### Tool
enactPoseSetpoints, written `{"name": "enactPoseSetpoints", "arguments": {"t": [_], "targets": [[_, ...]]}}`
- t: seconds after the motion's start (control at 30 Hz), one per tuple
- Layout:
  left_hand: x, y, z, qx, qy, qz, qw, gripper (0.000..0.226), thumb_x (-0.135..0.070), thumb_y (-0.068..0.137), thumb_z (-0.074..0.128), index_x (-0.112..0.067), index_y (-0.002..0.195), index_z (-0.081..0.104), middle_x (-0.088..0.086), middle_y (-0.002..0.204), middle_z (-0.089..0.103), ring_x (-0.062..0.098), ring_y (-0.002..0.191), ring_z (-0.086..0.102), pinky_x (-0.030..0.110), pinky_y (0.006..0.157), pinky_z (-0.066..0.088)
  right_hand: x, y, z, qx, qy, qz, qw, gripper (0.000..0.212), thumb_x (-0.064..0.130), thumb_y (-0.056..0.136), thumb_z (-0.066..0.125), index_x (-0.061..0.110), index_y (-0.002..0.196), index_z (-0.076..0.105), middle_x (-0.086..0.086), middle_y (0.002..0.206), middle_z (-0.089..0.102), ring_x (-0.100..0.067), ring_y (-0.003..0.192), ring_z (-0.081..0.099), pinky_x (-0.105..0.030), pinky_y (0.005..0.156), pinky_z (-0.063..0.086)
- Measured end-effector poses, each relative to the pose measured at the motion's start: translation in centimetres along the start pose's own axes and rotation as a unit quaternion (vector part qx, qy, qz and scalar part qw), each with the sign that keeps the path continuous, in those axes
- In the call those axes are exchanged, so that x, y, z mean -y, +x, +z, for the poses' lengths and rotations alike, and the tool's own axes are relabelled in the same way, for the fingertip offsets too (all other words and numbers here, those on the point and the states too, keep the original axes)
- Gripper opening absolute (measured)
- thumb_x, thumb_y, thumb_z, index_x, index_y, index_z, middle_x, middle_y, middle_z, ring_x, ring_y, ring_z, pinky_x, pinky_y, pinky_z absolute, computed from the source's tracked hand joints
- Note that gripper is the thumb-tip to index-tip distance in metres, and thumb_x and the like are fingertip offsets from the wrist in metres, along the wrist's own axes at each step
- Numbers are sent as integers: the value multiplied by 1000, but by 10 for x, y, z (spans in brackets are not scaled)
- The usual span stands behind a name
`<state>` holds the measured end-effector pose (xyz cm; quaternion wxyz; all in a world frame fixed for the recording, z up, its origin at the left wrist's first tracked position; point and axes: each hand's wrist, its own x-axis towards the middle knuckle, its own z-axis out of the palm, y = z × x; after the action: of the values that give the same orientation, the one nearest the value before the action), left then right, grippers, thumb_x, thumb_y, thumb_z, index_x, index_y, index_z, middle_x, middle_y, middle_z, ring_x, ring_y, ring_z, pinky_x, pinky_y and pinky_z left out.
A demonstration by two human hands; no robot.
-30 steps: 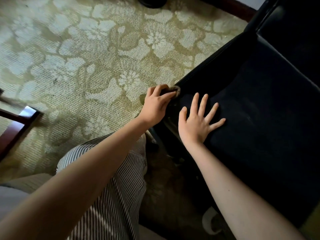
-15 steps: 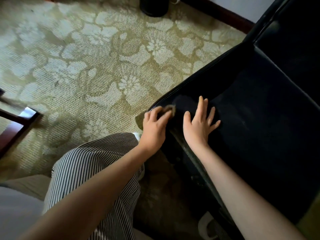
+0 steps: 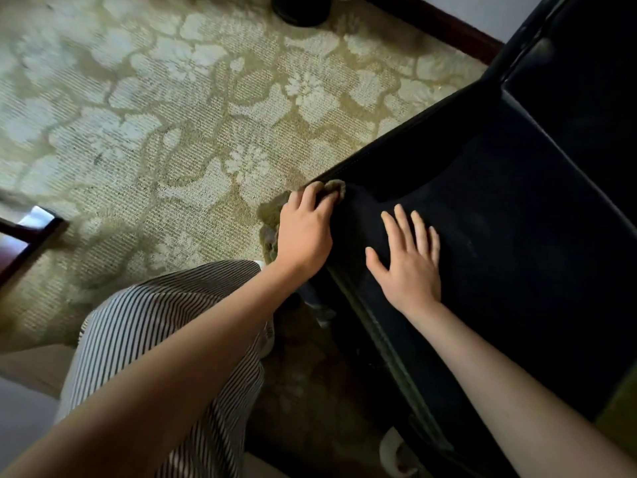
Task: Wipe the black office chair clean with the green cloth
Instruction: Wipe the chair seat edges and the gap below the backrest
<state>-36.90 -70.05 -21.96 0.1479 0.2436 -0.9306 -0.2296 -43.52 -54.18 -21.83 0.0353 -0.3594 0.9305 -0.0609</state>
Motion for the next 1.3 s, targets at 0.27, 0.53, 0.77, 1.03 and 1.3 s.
{"name": "enactPoseSetpoints", "arguments": {"t": [0.27, 0.53, 0.77, 1.03, 1.3], "targets": [[-9, -47, 8, 57, 38, 246, 967, 45, -16, 79, 38, -9, 115, 64, 13, 115, 58, 21, 87, 39, 30, 73, 31, -3, -1, 4, -41, 86, 33, 995, 58, 30, 90, 32, -7, 133, 44, -28, 143, 36, -44, 133, 34, -50, 111, 11], [4, 49, -7, 51, 48, 81, 994, 36, -13, 89, 44, -8, 121, 59, 22, 121, 52, 40, 98, 50, 42, 84, 43, -3, 6, 4, -48, 139, 43, 988, 65, 38, 83, 38, -4, 132, 47, -30, 142, 37, -44, 134, 31, -54, 110, 13], [-20, 66, 4, 40, 21, 73, 996, 44, -4, 78, 41, -2, 117, 62, 22, 116, 57, 41, 88, 52, 40, 81, 44, 5, 14, -12, -79, 298, 120, 944, 64, 25, 85, 37, 2, 144, 29, -19, 149, 30, -32, 141, 17, -46, 116, 13], [-37, -6, 6, 141, 19, 295, 945, 45, -14, 79, 38, -3, 114, 63, 18, 116, 59, 30, 75, 58, 32, 73, 50, 0, 14, -12, -103, 324, 114, 934, 62, 19, 87, 34, 2, 145, 25, -17, 151, 27, -27, 141, 17, -39, 117, 10], [-16, 83, -5, 76, 73, 136, 985, 41, -5, 84, 41, -3, 122, 57, 25, 119, 53, 43, 96, 49, 44, 86, 43, -5, 8, 4, -160, 299, 72, 938, 60, 26, 88, 32, -8, 138, 36, -24, 141, 41, -24, 131, 28, -27, 112, 8]]}}
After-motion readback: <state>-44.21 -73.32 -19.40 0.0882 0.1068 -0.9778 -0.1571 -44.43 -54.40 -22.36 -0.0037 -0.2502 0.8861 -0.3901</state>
